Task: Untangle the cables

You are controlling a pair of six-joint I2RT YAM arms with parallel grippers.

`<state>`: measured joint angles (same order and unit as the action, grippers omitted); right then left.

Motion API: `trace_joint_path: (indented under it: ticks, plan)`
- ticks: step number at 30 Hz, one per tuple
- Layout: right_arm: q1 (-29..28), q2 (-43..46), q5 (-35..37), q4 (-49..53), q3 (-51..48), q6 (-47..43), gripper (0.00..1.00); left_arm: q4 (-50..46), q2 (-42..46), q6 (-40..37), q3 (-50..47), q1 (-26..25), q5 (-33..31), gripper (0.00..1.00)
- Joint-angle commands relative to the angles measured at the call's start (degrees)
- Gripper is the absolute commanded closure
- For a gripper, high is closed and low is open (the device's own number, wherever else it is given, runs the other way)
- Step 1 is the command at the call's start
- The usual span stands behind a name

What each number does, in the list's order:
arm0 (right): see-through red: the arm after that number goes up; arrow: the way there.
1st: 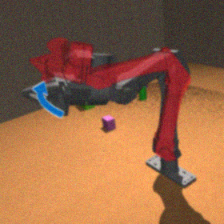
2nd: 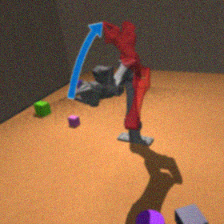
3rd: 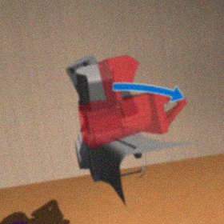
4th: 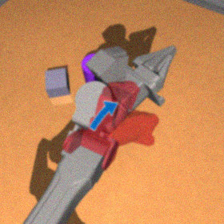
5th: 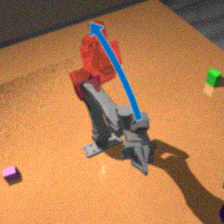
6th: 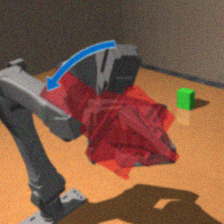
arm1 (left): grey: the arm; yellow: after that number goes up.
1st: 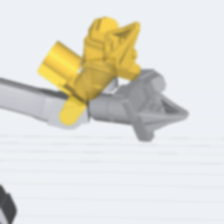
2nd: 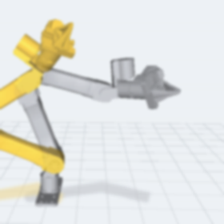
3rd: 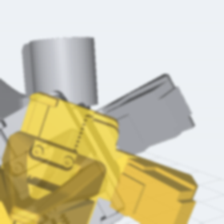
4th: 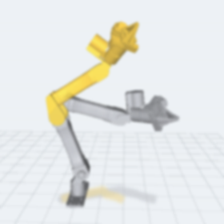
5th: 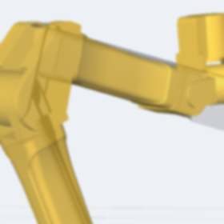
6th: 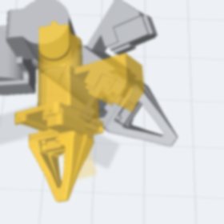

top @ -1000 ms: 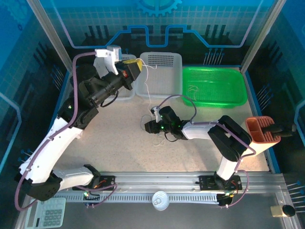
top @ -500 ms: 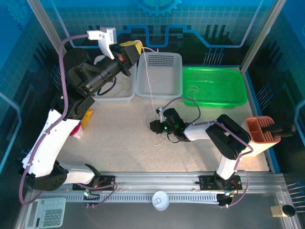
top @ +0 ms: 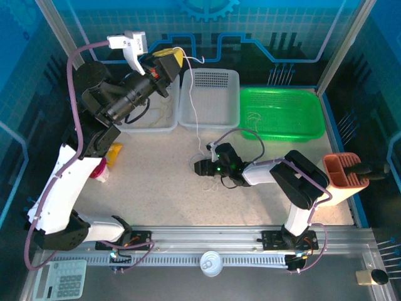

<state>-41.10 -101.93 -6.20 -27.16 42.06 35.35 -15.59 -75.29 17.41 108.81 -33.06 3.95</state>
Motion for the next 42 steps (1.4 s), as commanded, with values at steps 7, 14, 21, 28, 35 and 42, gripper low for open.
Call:
trace_joint_path:
  ticks: [7, 14, 21, 28, 35, 42]
  plan:
    - [0.7, 1.0, -1.0, -1.0, -2.6, 0.1, 0.32, 1.3, -0.5, -1.9, 2.3, 0.2, 0.4, 1.0]
    - [1.4, 7.7, -9.5, -1.1, -3.3, -2.0, 0.27, 1.3, 0.3, -1.5, -0.9, 0.3, 0.5, 1.0]
    - [2.0, 16.3, -10.8, 8.6, -0.9, -6.3, 0.16, 4.0, 1.8, 0.7, -9.4, 0.3, 0.3, 1.0]
    - [3.7, 20.6, -10.6, 12.9, -1.0, -8.1, 0.13, 4.8, 1.1, 1.1, -10.1, 0.2, 0.6, 1.0]
    - [4.5, 19.4, -9.4, 12.0, -3.2, -7.9, 0.17, 4.5, 0.2, 1.3, -7.4, 0.2, 1.4, 1.0]
    - [4.7, 14.7, -9.8, 8.4, -2.9, -7.8, 0.24, 4.6, -0.2, 1.7, -6.1, 0.2, 2.1, 1.0]
